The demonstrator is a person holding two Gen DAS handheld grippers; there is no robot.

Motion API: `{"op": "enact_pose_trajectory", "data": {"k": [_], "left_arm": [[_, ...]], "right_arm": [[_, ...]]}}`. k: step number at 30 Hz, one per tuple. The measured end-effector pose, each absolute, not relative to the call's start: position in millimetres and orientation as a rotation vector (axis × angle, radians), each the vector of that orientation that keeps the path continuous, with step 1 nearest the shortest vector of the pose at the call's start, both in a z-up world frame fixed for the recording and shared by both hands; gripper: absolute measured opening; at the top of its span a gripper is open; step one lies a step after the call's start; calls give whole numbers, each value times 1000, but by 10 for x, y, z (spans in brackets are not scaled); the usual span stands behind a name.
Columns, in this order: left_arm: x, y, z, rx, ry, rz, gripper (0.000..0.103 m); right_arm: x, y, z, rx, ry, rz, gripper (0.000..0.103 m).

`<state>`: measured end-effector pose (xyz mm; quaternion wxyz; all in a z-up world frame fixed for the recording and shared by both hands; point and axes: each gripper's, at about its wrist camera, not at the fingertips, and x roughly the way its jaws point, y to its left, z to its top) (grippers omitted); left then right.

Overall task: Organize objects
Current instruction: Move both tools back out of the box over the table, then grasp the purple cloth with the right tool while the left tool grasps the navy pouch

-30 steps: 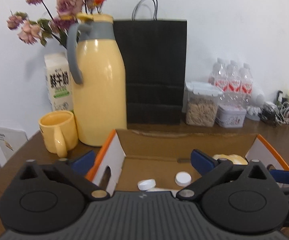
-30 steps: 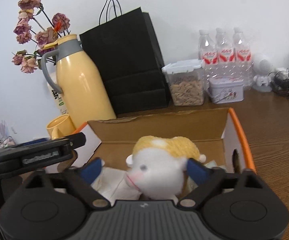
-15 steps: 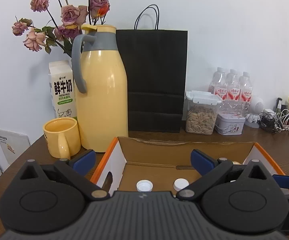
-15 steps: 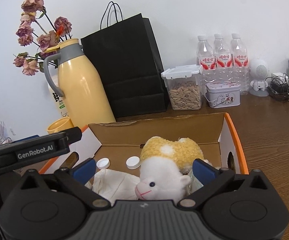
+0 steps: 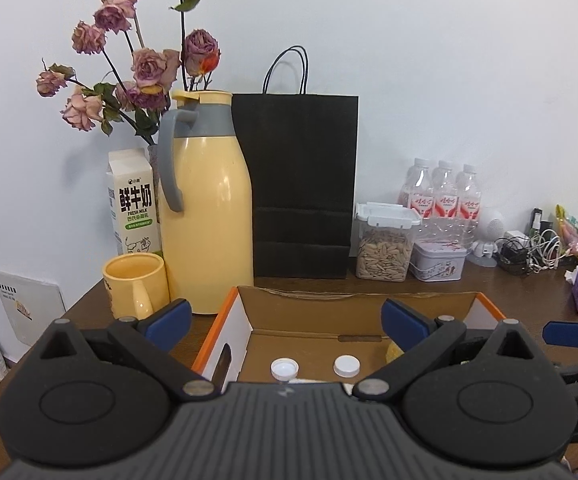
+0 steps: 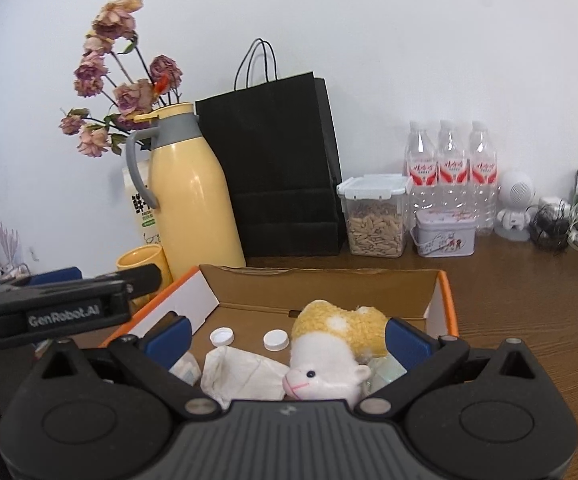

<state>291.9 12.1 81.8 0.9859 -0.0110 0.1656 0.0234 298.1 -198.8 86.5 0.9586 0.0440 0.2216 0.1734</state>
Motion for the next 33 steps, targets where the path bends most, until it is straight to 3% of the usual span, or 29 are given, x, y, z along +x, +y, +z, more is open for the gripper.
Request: {"op": "enact_pose_trajectory", "data": {"k": [15,33], "left_arm": [[2247,310,836,-3,367,48,103],[1676,552,529,10,446,65,103]], "right_arm": [[2270,-2253,896,3,441,340,103],[1621,-2519,347,-102,566,317,103]]}}
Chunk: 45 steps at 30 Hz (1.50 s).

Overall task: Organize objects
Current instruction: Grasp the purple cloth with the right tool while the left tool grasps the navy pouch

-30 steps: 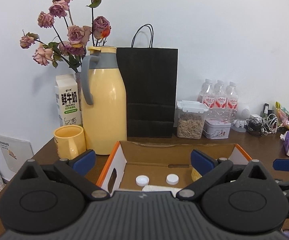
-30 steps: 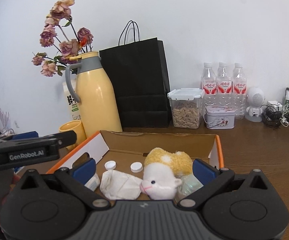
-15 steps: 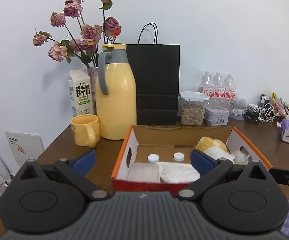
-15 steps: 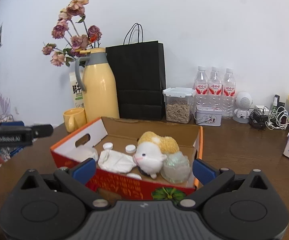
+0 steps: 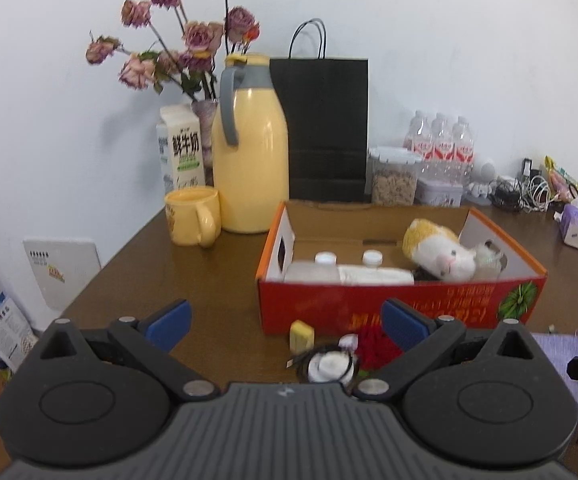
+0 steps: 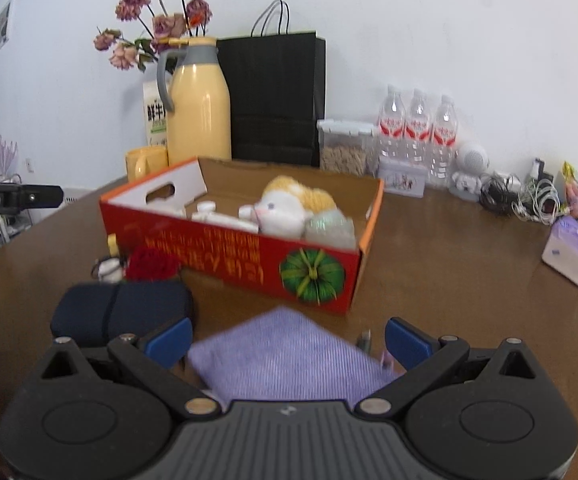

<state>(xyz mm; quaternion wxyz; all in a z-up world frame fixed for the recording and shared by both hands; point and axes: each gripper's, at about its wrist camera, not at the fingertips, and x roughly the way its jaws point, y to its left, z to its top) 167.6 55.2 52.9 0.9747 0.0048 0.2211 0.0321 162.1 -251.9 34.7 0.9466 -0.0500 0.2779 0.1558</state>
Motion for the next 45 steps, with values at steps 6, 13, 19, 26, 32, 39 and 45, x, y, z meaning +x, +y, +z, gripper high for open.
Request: {"op": "enact_pose_trajectory", "data": {"k": [6,13,19,26,32,39,45], "left_arm": [[1628,560,365,7,492,61,103],[1633,580,310,-8,513,69,103],[1639,567,279,-6,527,72,103],[1660,566,248,-9,539,78,103],[1685,521,197,-10,559,70,103],[1673,480,179,-4,565,64,103],[1650,479,179,-7,569,68,103]], "right_arm": [[1593,-2615,191,-113,611,318,103],[1761,-2662,87,-132,640,330,103],[1869,-2640,-10,-119,643,319,103],[1821,-2599,-13,-149,609,320,94],[1752,-2582,3,-166,581,312,57],[1722,-2629,31,-150,566,314,21],[1705,-2658,30,-127,550,311,14]]}}
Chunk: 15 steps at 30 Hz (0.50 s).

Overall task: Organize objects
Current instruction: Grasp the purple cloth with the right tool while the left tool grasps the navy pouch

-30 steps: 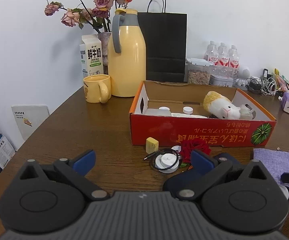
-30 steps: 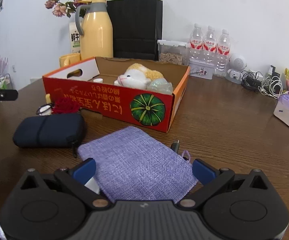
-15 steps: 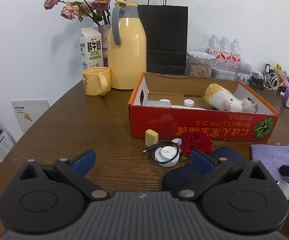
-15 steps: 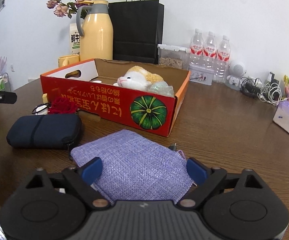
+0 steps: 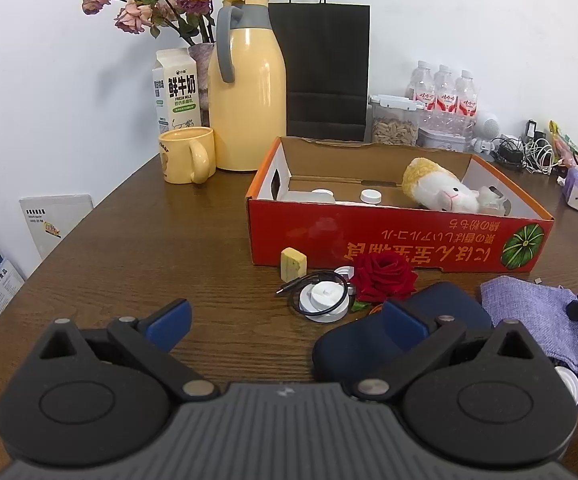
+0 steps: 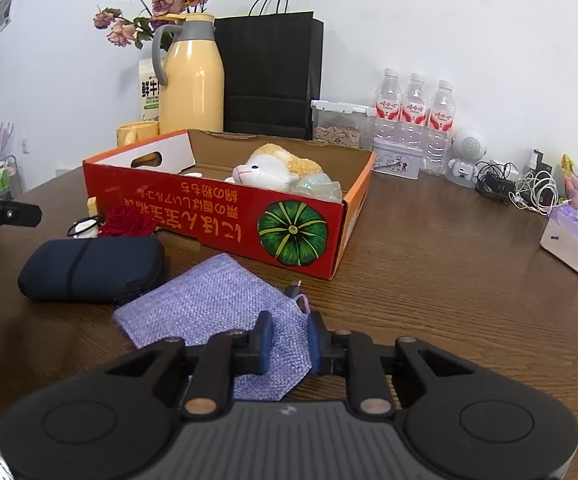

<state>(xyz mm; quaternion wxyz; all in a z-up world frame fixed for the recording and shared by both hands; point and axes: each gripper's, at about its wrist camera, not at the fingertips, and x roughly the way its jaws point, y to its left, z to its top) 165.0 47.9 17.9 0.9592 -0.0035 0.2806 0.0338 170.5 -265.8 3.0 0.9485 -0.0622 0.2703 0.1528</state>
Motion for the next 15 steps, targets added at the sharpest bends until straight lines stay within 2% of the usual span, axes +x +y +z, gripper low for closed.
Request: {"op": "enact_pose_trajectory", "data": {"k": [5,15], "left_arm": [[1627,482,192,-7,565,68,103],[1663,330,109,6,591,-59,103]], "right_arm": [[1663,-2680,107,-90,515,328,9],[1641,-2706,337,2,449,380,8]]}}
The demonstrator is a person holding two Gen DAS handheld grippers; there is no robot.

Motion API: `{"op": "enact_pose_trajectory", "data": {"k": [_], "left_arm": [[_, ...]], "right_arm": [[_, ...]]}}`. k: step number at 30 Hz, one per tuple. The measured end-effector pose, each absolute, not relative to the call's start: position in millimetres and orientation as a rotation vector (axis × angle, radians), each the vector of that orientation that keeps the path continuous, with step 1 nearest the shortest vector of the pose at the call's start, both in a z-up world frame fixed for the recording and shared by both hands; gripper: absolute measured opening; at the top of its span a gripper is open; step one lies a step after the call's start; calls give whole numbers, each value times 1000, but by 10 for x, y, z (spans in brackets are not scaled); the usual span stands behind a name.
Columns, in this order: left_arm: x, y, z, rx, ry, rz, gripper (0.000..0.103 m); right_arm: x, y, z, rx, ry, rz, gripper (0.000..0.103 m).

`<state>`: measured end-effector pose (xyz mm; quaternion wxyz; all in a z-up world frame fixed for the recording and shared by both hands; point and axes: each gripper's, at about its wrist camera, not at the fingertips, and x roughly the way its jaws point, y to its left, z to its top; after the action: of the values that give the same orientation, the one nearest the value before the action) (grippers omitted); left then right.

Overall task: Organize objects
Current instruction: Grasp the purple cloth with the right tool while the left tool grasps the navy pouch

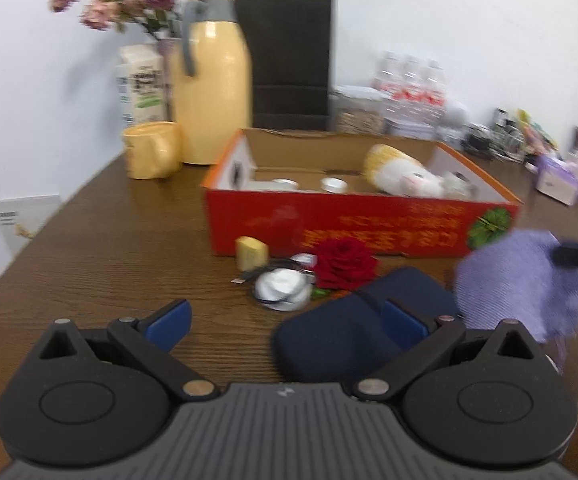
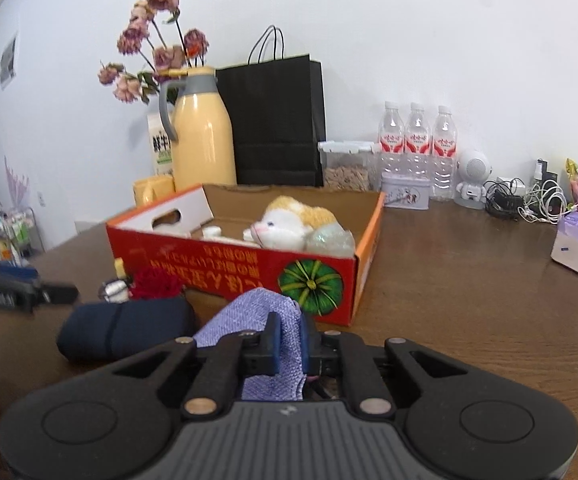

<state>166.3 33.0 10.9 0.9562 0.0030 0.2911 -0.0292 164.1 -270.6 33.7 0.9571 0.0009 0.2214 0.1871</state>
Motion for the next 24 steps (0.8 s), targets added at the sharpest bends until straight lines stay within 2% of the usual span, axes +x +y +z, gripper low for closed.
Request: {"op": "enact_pose_trajectory", "data": {"k": [10,17,24], "left_arm": [[1955,47,-101,137,644,-244,103],[2027,48,-216,110,670,-310,103],[1840,8,-198,90,678,-207,90]], "right_arm": [[1668,-2592,445,10,428,404,8],[1703,-2545,444,9,430,417,8],[1722,-2529,430,15,431,432,8]]}}
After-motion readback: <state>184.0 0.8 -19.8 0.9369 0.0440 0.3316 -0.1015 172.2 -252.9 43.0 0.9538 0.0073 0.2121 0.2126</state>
